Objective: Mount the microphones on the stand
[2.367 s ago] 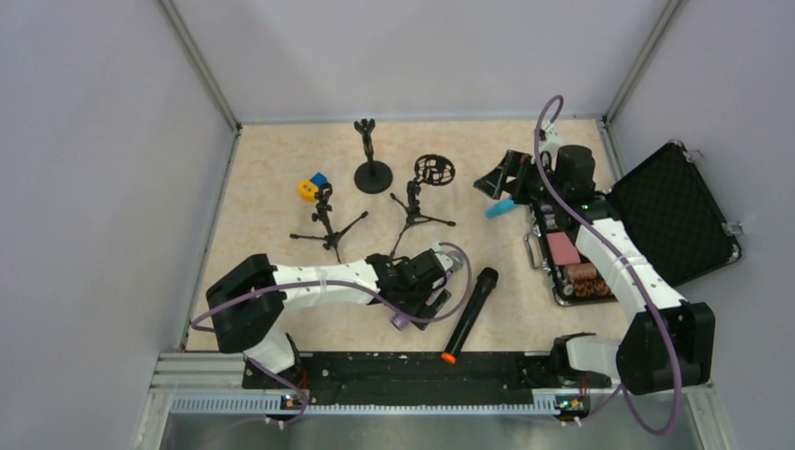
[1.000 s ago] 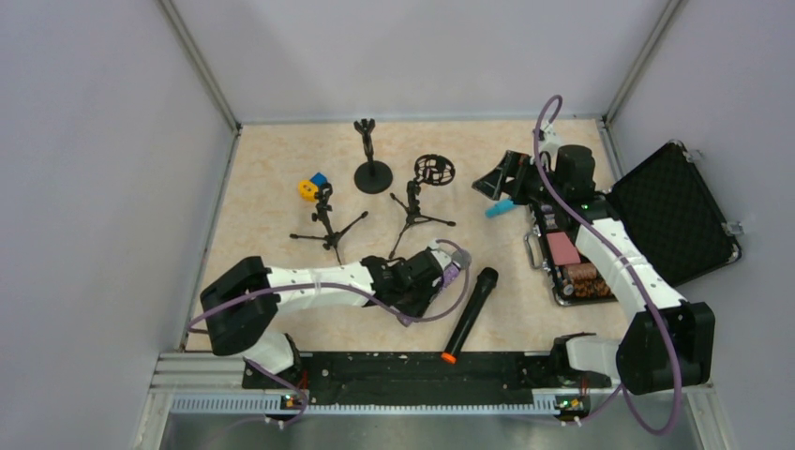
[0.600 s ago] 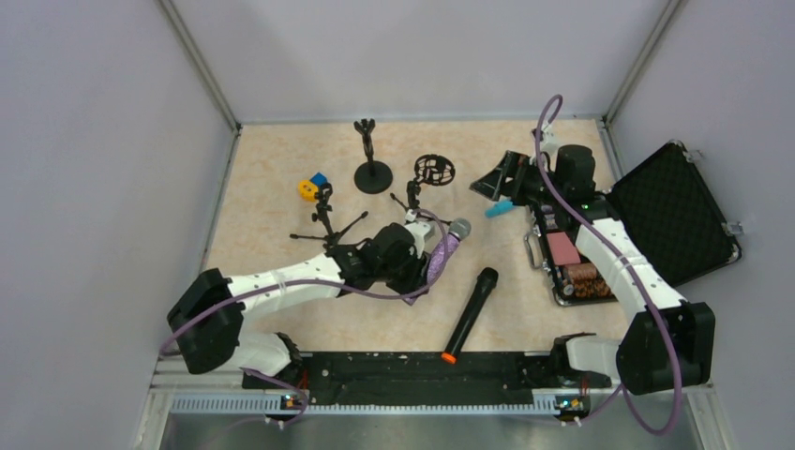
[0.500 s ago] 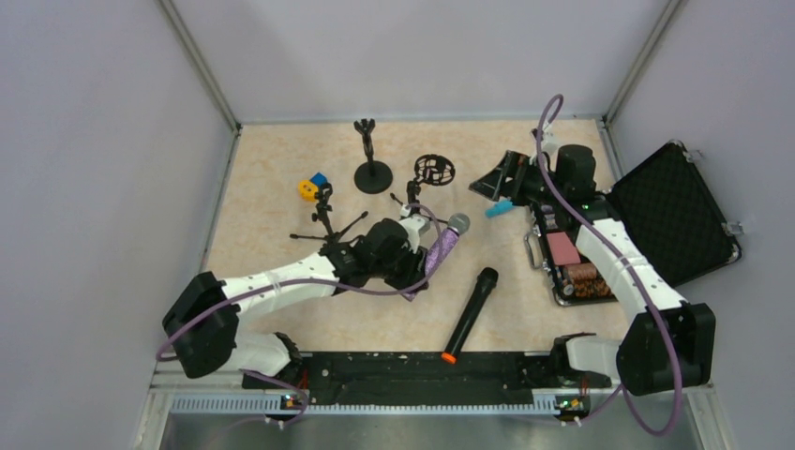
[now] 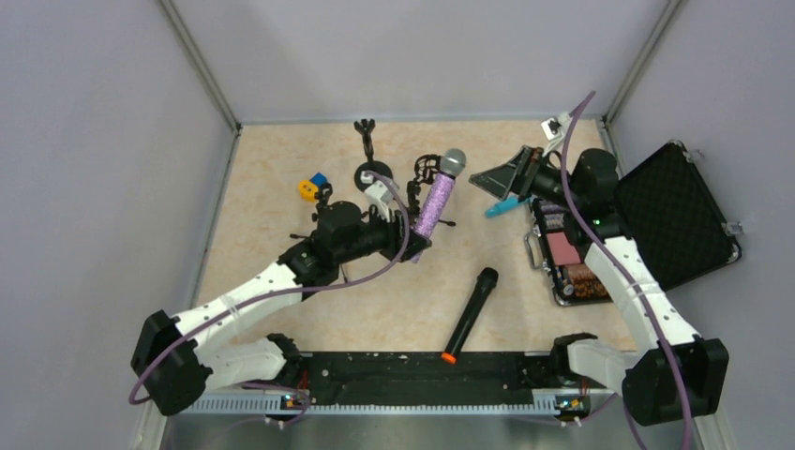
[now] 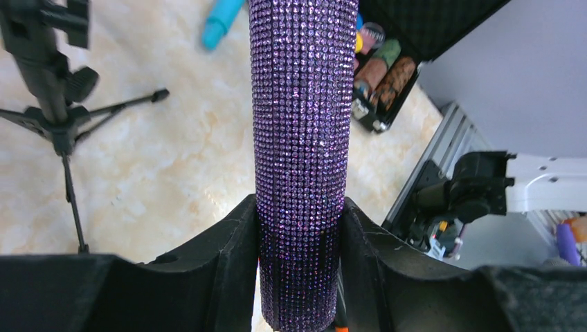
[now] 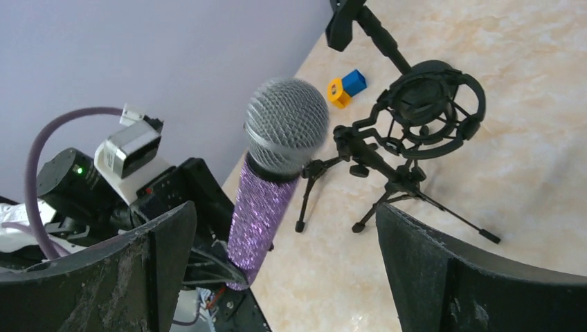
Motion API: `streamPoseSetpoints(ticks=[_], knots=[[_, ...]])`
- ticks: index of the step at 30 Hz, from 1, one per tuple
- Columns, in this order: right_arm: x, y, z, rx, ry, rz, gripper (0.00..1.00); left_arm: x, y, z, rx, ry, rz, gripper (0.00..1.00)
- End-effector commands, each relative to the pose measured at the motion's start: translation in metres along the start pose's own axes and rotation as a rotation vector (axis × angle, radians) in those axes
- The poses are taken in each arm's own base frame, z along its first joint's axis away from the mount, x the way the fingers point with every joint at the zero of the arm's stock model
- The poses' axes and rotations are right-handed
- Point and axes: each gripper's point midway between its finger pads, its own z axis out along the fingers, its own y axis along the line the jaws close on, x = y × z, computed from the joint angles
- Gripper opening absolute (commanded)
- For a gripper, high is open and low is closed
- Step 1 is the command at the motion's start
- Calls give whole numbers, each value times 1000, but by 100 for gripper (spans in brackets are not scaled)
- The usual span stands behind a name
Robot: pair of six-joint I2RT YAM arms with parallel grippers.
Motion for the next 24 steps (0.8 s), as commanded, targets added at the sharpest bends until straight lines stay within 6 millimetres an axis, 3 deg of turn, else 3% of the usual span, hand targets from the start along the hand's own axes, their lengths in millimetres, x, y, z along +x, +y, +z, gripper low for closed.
streamPoseSetpoints(ticks=[1,7,16,24], knots=[[2,34,3,-155,-16,-4,99,-60,-25,-19,121,-260,15,0],[27,63,26,-256,46,0,99,-75,-32,-31,175,-335,-4,0],[39,84,53,-354,78,32,97,-74,-46,-35,260,-319,-1,0],[32,89,69,-429,64,88,80,-69,-47,-31,280,-297,1,0]])
